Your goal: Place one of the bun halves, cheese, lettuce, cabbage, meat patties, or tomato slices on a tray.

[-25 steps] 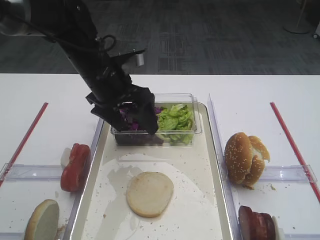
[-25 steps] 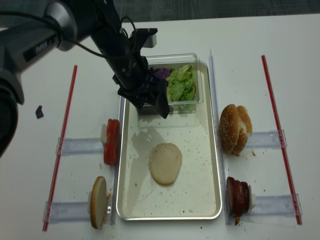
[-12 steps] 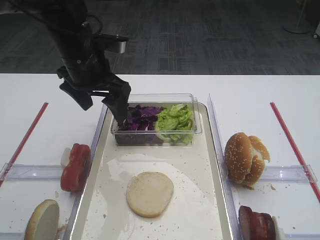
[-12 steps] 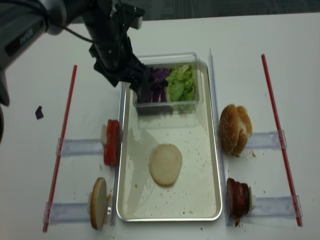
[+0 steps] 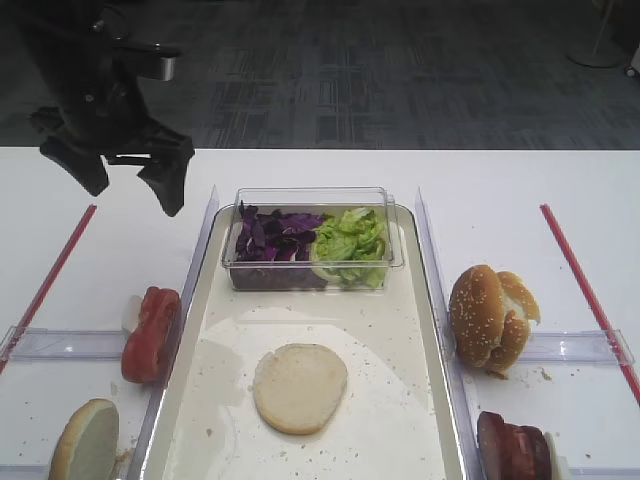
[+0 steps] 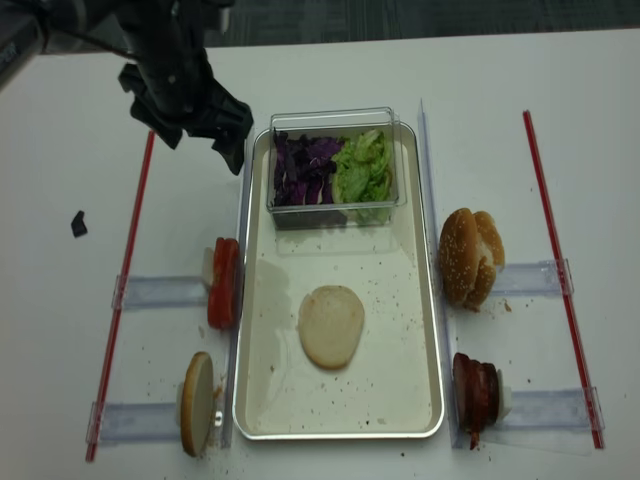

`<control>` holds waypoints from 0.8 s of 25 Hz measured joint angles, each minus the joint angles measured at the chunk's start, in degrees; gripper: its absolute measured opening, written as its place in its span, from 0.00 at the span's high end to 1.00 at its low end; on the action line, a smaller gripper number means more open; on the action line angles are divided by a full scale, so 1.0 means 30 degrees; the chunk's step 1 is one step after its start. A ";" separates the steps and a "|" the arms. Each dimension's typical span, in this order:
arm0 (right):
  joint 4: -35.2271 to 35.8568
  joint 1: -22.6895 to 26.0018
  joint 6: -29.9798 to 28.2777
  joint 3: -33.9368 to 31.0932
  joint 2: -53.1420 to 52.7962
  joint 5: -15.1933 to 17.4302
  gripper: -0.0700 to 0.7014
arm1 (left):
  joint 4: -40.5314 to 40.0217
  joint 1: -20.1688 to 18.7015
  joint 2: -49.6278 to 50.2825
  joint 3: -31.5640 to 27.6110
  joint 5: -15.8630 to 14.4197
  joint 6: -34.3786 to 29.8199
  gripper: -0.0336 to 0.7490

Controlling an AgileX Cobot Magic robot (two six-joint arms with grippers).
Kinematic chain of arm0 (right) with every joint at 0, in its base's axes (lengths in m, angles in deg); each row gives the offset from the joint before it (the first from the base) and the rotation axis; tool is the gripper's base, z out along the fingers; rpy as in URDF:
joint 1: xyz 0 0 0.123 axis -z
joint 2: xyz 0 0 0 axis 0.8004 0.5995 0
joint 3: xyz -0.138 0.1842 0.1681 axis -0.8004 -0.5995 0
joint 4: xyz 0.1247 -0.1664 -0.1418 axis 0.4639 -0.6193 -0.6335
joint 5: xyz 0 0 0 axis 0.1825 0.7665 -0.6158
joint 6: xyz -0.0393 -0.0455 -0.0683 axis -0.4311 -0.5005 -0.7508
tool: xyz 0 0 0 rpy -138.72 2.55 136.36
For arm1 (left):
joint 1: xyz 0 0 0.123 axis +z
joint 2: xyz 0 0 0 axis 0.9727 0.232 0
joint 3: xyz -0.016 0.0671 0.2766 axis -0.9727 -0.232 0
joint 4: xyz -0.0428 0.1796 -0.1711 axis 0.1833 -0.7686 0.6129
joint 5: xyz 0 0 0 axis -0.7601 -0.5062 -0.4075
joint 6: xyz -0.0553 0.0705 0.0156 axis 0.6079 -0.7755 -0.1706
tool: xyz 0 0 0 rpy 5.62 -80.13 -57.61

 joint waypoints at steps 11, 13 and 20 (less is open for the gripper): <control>0.0000 0.0000 0.0000 0.0000 0.0000 0.0000 0.17 | -0.0149 0.2964 0.0000 0.0000 -0.0044 0.0081 0.15; 0.0000 0.0000 0.0000 0.0000 0.0000 0.0000 0.17 | -0.0149 0.3311 0.0000 0.0000 -0.0044 0.0081 0.15; 0.0000 0.0000 0.0000 0.0000 0.0000 0.0000 0.17 | -0.0149 0.4026 0.0000 0.0000 -0.0044 0.0121 0.15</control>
